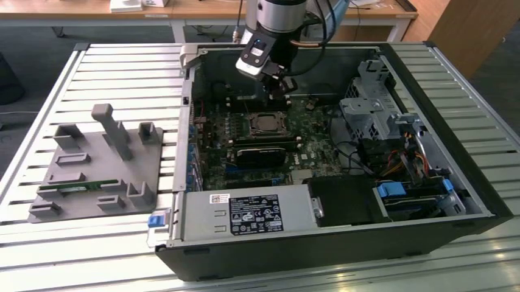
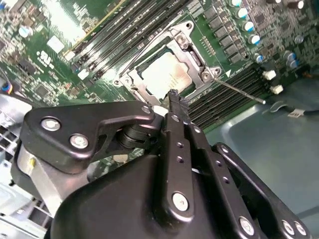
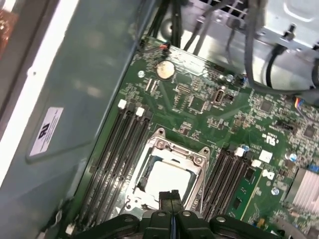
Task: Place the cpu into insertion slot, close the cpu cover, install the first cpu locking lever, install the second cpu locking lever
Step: 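Install the first cpu locking lever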
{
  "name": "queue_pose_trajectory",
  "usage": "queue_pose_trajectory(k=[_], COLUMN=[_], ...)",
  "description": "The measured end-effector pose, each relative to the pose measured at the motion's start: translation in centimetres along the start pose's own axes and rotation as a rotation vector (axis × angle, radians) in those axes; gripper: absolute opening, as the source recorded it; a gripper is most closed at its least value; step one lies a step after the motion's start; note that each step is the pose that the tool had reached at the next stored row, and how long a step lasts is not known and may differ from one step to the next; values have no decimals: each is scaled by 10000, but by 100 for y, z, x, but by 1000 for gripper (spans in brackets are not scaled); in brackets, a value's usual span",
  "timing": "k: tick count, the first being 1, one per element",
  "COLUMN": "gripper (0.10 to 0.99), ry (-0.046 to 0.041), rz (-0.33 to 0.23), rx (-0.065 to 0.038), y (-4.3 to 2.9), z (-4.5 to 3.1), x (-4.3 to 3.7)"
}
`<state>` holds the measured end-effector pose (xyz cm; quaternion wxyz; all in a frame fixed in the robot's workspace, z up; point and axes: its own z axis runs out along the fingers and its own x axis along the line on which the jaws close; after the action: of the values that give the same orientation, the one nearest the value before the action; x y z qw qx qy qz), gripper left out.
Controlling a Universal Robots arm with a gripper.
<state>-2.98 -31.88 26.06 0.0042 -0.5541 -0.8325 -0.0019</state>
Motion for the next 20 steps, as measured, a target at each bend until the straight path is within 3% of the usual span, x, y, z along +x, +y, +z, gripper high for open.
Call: queue_pose_trajectory(k=[6,20], gripper=[106,106], ry=[-1,-4], rz=[-791,-3249], rx=[7,29], y=[0,0], z=[1,3], x=[0,0])
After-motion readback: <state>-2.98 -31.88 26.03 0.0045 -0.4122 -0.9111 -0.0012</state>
